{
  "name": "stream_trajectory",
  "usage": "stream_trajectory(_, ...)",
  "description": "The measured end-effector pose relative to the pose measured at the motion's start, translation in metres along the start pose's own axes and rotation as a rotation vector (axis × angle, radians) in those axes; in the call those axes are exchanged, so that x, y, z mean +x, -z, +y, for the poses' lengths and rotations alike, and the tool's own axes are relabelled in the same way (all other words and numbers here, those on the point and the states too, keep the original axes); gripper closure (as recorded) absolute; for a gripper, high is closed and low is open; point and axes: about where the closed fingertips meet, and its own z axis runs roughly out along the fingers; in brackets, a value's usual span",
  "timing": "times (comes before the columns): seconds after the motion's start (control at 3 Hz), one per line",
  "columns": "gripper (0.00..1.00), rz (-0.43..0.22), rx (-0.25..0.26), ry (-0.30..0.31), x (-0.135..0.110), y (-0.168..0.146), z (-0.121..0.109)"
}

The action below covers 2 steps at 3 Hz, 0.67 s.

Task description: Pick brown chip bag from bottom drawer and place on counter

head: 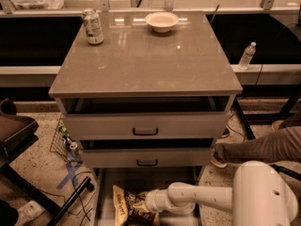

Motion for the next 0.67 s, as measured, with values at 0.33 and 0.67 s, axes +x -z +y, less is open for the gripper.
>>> stream_trajectory(0.33,1.00,-0.025,-0.003,0.008,-0.035,0.036,0.014)
stream_trajectory(0.67,1.00,-0.030,-0.015,0.023,-0.086,0.095,0.043)
